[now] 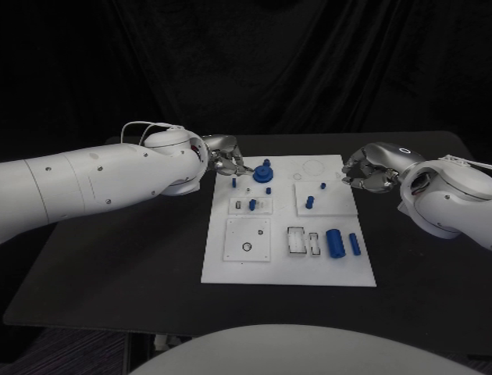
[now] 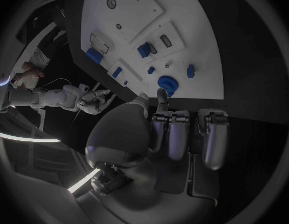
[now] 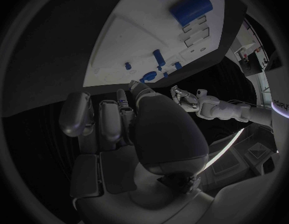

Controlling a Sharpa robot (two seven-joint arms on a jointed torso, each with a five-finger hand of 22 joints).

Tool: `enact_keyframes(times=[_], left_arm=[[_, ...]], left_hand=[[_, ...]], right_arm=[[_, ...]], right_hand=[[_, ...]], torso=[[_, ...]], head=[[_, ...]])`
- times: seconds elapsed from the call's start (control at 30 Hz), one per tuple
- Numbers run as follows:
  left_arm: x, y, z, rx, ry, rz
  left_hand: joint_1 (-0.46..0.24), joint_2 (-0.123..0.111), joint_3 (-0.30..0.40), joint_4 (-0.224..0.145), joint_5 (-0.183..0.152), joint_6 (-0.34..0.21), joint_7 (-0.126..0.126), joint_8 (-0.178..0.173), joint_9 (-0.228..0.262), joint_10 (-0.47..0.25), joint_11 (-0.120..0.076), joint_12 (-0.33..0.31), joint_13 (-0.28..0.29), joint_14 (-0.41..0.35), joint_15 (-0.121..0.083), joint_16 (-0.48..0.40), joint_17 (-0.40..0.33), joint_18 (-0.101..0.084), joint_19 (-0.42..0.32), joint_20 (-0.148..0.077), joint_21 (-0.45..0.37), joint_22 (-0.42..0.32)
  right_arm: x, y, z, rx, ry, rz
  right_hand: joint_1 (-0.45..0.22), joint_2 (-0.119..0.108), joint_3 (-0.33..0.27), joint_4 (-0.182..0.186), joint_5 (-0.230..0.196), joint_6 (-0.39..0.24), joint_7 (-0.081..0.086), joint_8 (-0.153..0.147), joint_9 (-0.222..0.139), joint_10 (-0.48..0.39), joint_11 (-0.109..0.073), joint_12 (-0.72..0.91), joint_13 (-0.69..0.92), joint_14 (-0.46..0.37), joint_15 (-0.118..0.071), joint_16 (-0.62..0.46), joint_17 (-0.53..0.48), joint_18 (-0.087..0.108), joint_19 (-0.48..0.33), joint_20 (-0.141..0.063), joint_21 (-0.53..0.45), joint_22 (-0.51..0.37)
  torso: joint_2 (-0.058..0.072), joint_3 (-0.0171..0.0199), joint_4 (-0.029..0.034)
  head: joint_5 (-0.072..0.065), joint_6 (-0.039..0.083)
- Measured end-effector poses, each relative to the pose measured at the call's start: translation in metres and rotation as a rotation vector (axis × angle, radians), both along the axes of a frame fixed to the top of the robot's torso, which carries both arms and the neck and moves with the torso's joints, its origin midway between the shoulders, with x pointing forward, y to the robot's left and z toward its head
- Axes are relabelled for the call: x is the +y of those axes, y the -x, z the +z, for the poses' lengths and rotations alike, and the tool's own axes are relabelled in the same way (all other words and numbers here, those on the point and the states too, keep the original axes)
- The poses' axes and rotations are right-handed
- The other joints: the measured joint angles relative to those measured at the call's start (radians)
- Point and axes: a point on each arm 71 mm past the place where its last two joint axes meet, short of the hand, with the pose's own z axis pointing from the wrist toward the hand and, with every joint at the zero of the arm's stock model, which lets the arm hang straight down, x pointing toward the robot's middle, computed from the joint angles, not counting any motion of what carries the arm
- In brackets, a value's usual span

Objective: Assemble the parts on the task board

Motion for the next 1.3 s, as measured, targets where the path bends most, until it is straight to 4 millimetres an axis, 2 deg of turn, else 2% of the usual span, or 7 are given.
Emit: enact_keyframes(times=[0.07, 0.17, 0.33, 0.47, 0.67, 0.97, 1.3], left_arm=[[-0.002, -0.003, 0.0, 0.026, -0.014, -0.013], [-0.005, -0.007, -0.001, 0.066, -0.031, -0.034], [-0.012, -0.01, -0.004, 0.125, -0.064, -0.044], [-0.02, -0.012, -0.007, 0.191, -0.102, -0.02], [-0.024, -0.009, -0.012, 0.273, -0.151, 0.034], [-0.036, 0.0, -0.014, 0.289, -0.219, 0.047], [-0.045, 0.009, -0.012, 0.259, -0.259, 0.035]], left_hand=[[-0.01, 0.019, 0.002, 0.002, 0.002, 0.015, -0.002, 0.007, 0.0, 0.0, 0.0, 0.0, 0.0, 0.0, 0.0, 0.0, 0.0, 0.0, 0.0, 0.0, 0.002, 0.0], [-0.024, 0.035, -0.003, 0.009, 0.061, 0.016, -0.004, 0.007, -0.002, 0.0, 0.0, 0.0, 0.001, 0.0, 0.0, 0.0, 0.0, -0.016, 0.0, 0.0, 0.006, 0.0], [-0.086, 0.045, -0.044, 0.008, 0.067, 0.027, -0.004, 0.002, -0.017, 0.0, 0.0, 0.001, 0.0, 0.0, 0.0, 0.0, 0.0, -0.016, 0.0, 0.0, 0.002, 0.0], [-0.096, 0.037, -0.065, 0.001, 0.067, 0.027, -0.004, -0.028, -0.056, 0.0, 0.0, 0.001, 0.0, 0.0, 0.0, 0.0, 0.0, -0.016, 0.0, 0.0, -0.013, 0.0], [-0.056, 0.008, -0.073, -0.007, 0.074, 0.036, 0.005, -0.073, -0.128, 0.001, 0.008, 0.0, 0.0, 0.0, 0.007, 0.0, 0.0, -0.016, 0.0, 0.0, -0.024, 0.0], [-0.01, -0.001, -0.058, -0.034, 0.088, 0.036, 0.005, -0.088, -0.185, 0.001, 0.008, 0.0, 0.0, 0.0, 0.007, 0.0, 0.0, -0.016, 0.0, 0.0, -0.033, 0.0], [-0.01, -0.001, -0.058, -0.033, 0.093, 0.032, 0.009, -0.088, -0.205, 0.001, 0.008, 0.0, 0.0, 0.0, 0.007, 0.0, 0.0, -0.016, 0.0, 0.0, -0.047, 0.0]], right_arm=[[0.001, 0.0, 0.0, 0.0, -0.001, 0.001], [0.002, -0.001, 0.0, 0.0, -0.003, 0.002], [0.004, -0.001, 0.0, 0.002, -0.006, 0.003], [0.003, -0.001, 0.0, 0.002, -0.008, 0.002], [0.005, -0.001, 0.0, 0.002, -0.011, 0.004], [0.005, 0.0, 0.0, 0.002, -0.014, 0.005], [0.004, 0.001, 0.0, 0.003, -0.015, 0.005]], right_hand=[[0.0, 0.0, 0.0, 0.0, 0.003, 0.0, 0.0, 0.0, 0.0, 0.0, 0.0, 0.0, 0.0, 0.0, 0.0, 0.0, 0.0, 0.0, 0.0, 0.0, 0.0, 0.0], [0.0, 0.0, 0.0, 0.0, 0.003, 0.0, 0.0, 0.0, 0.0, 0.0, 0.0, 0.0, 0.0, 0.0, 0.0, 0.0, 0.0, 0.0, 0.0, 0.0, 0.0, 0.0], [0.0, 0.0, 0.0, 0.0, 0.003, 0.0, 0.0, 0.0, 0.0, 0.0, 0.0, 0.0, 0.0, 0.0, 0.0, 0.0, 0.0, 0.0, 0.0, 0.0, 0.0, 0.0], [0.0, 0.0, 0.0, 0.0, 0.003, 0.0, 0.0, 0.0, 0.0, 0.0, 0.0, 0.0, 0.0, 0.0, 0.0, 0.0, 0.0, 0.0, 0.0, 0.0, 0.0, 0.0], [0.0, 0.0, 0.003, 0.003, 0.003, 0.0, 0.0, 0.0, 0.0, 0.0, 0.0, 0.0, 0.0, 0.0, 0.0, 0.0, 0.0, 0.0, 0.0, 0.0, 0.0, 0.0], [0.0, 0.0, 0.003, 0.003, 0.003, 0.0, 0.0, 0.0, -0.001, 0.0, 0.0, 0.0, 0.0, 0.0, 0.0, 0.0, 0.0, 0.0, 0.0, 0.0, 0.0, 0.0], [0.0, 0.0, 0.003, 0.003, 0.003, 0.0, 0.0, 0.0, -0.001, 0.0, 0.0, 0.0, 0.0, 0.0, 0.0, 0.0, 0.0, 0.0, 0.0, 0.0, 0.0, 0.0]], torso=[[0.0, 0.0005, -0.0007], [-0.001, 0.0012, -0.0014], [-0.002, 0.0014, -0.001], [-0.002, 0.0017, -0.0007], [-0.002, 0.0009, 0.0005], [-0.002, 0.0001, -0.0007], [0.0, 0.0001, -0.0002]], head=[[0.003, 0.0], [0.004, 0.0], [-0.005, 0.0], [-0.005, 0.0], [-0.004, 0.0], [-0.004, 0.0], [-0.003, 0.0]])
